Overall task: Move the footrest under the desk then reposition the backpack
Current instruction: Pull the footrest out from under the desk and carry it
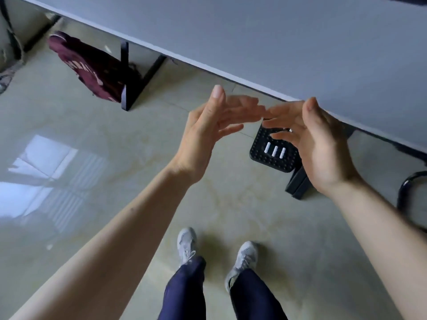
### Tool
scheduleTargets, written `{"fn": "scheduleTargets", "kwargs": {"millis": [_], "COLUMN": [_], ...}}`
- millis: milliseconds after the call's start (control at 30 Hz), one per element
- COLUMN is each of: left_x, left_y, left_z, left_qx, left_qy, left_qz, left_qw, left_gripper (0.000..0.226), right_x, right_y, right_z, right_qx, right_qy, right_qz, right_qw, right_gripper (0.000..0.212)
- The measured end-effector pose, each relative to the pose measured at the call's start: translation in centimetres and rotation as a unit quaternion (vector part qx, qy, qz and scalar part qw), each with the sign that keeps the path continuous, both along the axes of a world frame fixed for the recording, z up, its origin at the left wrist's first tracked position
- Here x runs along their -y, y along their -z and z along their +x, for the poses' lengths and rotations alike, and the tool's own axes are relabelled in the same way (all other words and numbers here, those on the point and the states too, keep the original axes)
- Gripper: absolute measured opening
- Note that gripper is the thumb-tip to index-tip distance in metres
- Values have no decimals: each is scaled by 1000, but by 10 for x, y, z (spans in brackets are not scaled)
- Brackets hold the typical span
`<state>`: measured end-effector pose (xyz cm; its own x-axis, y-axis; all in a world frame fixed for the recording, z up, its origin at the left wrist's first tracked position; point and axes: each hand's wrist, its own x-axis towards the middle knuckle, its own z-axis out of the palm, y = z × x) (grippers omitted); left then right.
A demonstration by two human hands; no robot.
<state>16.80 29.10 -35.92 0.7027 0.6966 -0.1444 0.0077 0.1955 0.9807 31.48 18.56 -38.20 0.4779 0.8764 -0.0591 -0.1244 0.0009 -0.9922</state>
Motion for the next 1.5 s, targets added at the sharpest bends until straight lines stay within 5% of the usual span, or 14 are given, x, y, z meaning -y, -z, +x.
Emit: {"fn": "scheduleTargets", "kwargs": {"millis": [233,467,733,800,1200,1500], "left_x": [-6,-39,-79,-90,-125,-149], "left_y": [133,275,421,456,604,638], "left_z": [24,54,108,120,206,235], "left_qx": [-58,-120,-175,-198,-193,-232], "left_qy": [50,80,80,91,92,55], "left_qz": [9,24,13,28,43,-5], "left_qw": [997,989,981,976,976,971], "left_gripper": [54,26,67,71,79,79], "right_x": [20,13,-16,-24,-48,-58], "right_y": [128,267,428,451,557,597], "right_z": [16,49,92,103,191,221], "right_qx": [25,33,16,31,56,59], "right_qy": [62,140,255,267,301,350], "right_qz": [-30,-108,-220,-232,-352,-410], "right_qw": [997,984,942,935,884,841], "right_gripper": [51,53,63,45,74,65]}}
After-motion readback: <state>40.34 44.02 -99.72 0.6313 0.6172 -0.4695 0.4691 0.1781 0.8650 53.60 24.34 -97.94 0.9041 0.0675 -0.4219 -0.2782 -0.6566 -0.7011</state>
